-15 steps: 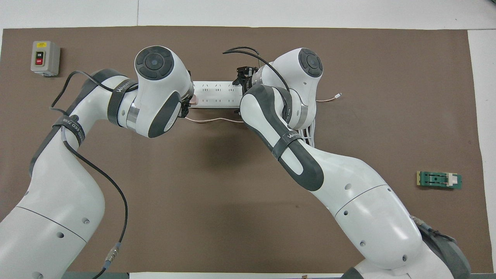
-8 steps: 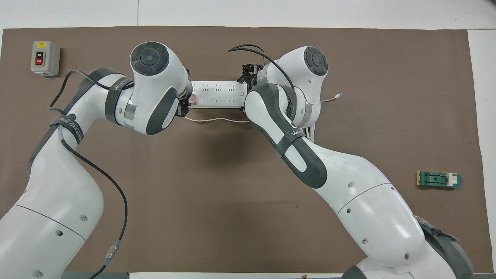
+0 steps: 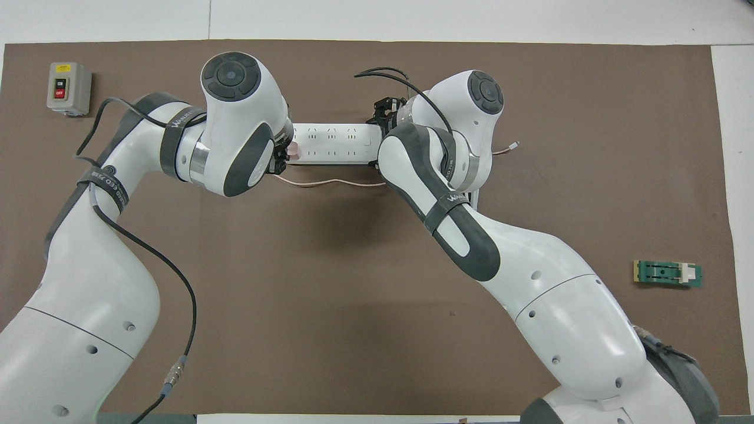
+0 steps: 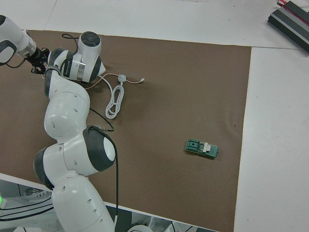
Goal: Unplug charger and place it aside
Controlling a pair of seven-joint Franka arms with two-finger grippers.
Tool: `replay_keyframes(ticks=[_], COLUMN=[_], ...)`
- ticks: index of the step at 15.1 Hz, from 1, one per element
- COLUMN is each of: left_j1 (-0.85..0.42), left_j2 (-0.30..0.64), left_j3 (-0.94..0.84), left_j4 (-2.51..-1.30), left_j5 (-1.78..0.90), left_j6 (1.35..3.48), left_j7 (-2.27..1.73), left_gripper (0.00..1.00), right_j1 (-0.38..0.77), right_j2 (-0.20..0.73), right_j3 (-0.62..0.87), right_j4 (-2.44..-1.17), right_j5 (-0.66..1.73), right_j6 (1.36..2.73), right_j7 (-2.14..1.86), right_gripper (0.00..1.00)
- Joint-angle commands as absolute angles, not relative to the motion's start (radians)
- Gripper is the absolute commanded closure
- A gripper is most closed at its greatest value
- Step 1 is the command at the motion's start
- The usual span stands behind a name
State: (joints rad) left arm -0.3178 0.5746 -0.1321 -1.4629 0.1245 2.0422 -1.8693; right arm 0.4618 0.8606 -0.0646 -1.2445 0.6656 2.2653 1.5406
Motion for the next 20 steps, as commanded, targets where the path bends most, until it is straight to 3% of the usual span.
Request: replay_keyframes(ticks=[1,3,8,9,10,11,15,20], left_j1=[-0.324,-0.322,-0.318,-0.318,-0.316,-0.316,-0.298,-0.259], left_j2=[0.545,0.543,0.493,0.476,0.468,0.454,0.402,0.276], left_j3=[-0.132,-0.132,-0.132,-0.13,-0.13,-0.132,-0.132,-0.132], left_j4=[-1.44,-1.439,-1.439,-1.442,-1.442,-1.442,-1.469,-1.627], left_j5=[0.107,0.107,0.107,0.103,0.103,0.103,0.104,0.107], left_j6=[1.956,1.95,1.876,1.865,1.843,1.812,1.741,1.767], left_j7=[-1.842,-1.841,-1.715,-1.654,-1.599,-1.538,-1.216,-0.817], left_gripper=[1.0,1.0,1.0,1.0,1.0,1.0,1.0,1.0], right_j1=[0.454,0.456,0.456,0.456,0.456,0.457,0.431,0.428], right_j2=[0.874,0.874,0.874,0.874,0.873,0.865,0.806,0.7], right_j3=[-0.058,-0.058,-0.058,-0.058,-0.058,-0.058,-0.061,-0.098], right_j4=[-1.232,-1.232,-1.232,-1.232,-1.232,-1.232,-1.262,-1.338], right_j5=[0.652,0.653,0.655,0.655,0.655,0.652,0.641,0.614], right_j6=[2.284,2.284,2.286,2.286,2.284,2.28,2.255,2.185], right_j7=[1.512,1.513,1.517,1.519,1.522,1.522,1.522,1.52], right_gripper=[0.83,0.89,0.87,0.76,0.23,0.0,0.0,0.0])
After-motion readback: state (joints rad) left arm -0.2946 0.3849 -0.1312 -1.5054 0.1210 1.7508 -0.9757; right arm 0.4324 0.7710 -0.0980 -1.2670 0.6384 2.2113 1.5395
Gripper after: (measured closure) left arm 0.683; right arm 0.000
